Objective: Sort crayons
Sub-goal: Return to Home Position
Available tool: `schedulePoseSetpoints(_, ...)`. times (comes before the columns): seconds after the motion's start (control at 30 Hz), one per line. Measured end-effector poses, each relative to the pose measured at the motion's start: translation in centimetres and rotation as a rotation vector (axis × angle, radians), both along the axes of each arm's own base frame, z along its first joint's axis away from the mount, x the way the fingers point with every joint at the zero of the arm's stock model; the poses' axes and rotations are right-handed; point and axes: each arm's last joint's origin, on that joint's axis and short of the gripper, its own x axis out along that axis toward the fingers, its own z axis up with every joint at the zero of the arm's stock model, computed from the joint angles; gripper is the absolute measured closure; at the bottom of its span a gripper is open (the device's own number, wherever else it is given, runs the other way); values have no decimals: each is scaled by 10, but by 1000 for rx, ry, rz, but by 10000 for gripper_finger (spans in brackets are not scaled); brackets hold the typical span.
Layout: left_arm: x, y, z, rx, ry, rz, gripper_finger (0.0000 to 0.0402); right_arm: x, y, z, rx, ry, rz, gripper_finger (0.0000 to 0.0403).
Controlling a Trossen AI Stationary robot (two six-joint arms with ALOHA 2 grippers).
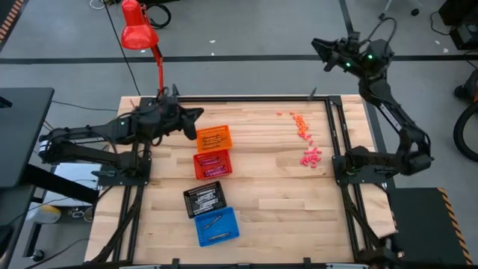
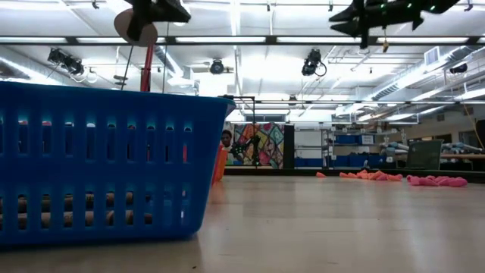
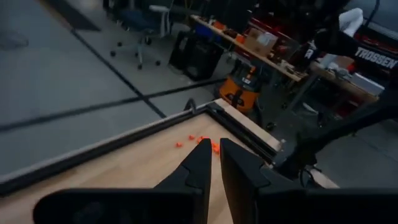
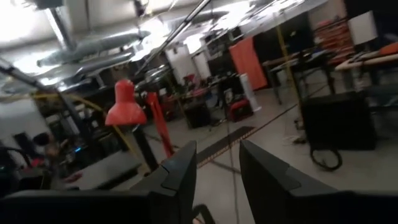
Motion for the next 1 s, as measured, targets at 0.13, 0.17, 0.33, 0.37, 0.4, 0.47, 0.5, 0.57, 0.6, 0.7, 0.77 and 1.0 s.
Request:
schedulePoseSetpoints(0.13, -10, -2, 6, 85, 22, -16, 359, -10, 30, 11, -2, 0, -97, 283)
schedulePoseSetpoints(0.17, -11, -2, 6, 102, 34, -19, 359, -11, 37, 12, 0, 15, -123, 286)
schedulePoseSetpoints(0.33, -10, -2, 0, 166, 69, -40, 359, -8, 60, 8, 27, 97, -115, 299)
schedulePoseSetpoints(0.37, -9, -2, -5, 173, 61, -56, 359, -6, 62, 7, 36, 102, -99, 302)
schedulePoseSetpoints(0.4, -7, -2, -10, 179, 52, -73, 359, -3, 65, 5, 40, 105, -76, 305)
schedulePoseSetpoints(0.47, -5, -1, -24, 179, 33, -105, 359, 2, 70, -2, 49, 112, -41, 309)
schedulePoseSetpoints(0.5, -4, -1, -30, 170, 15, -121, 359, 3, 73, -6, 50, 110, -35, 311)
schedulePoseSetpoints(0.57, -6, -1, -44, 142, -7, -136, 359, 3, 80, -18, 78, 104, -45, 313)
schedulePoseSetpoints(0.6, -8, -2, -50, 137, -14, -134, 359, 2, 83, -26, 98, 100, -52, 313)
schedulePoseSetpoints(0.7, -17, -3, -61, 120, -63, -134, 359, -2, 94, -53, 181, 85, -63, 313)
schedulePoseSetpoints(0.77, -26, -5, -68, 105, -86, -131, 359, -7, 103, -69, 223, 60, -69, 313)
schedulePoseSetpoints(1.0, -52, -8, -100, 49, -130, -122, 359, -20, 122, -120, 358, -41, -107, 313)
